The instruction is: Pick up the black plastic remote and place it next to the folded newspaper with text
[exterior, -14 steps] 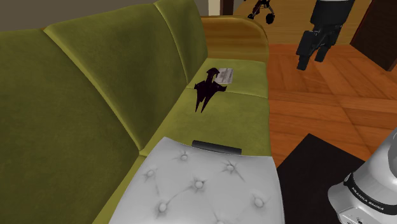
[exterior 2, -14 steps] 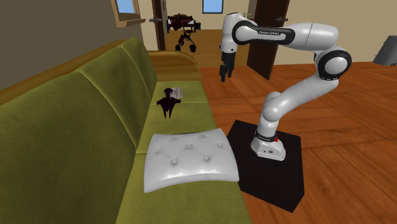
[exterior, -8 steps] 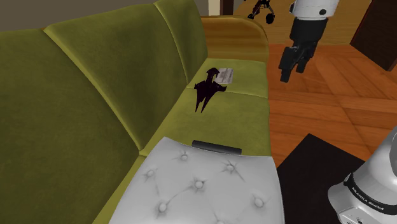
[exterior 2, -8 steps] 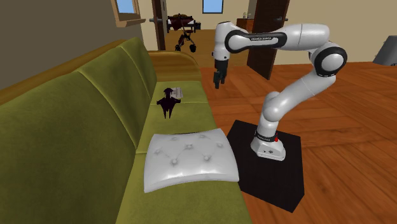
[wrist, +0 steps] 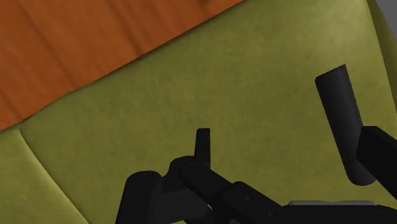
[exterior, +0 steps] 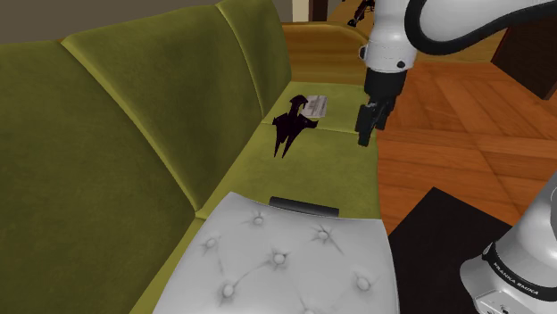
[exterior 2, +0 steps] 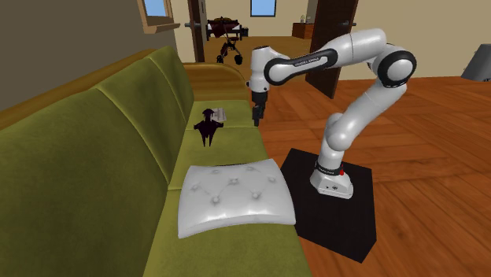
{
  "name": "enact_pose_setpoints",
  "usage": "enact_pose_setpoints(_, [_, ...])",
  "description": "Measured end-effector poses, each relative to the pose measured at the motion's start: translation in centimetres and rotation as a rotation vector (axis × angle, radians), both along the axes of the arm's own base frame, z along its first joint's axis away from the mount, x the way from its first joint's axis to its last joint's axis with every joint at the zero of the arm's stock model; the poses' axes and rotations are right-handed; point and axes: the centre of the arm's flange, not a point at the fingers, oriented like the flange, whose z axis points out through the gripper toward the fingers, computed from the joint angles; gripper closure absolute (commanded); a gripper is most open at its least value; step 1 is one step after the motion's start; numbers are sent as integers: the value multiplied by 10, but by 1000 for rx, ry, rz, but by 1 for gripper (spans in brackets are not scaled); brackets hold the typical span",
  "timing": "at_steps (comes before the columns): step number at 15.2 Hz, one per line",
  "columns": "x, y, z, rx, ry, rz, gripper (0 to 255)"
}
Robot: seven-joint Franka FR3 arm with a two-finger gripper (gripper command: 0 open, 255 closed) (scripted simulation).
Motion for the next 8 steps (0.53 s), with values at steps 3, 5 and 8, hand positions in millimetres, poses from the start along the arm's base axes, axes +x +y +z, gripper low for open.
enact_pose_setpoints(3, [12,25,-29,6,3,66,0])
enact_pose_setpoints(5, [23,44,-46,11,4,110,0])
enact_pose_setpoints(8, [32,70,-70,18,7,176,0])
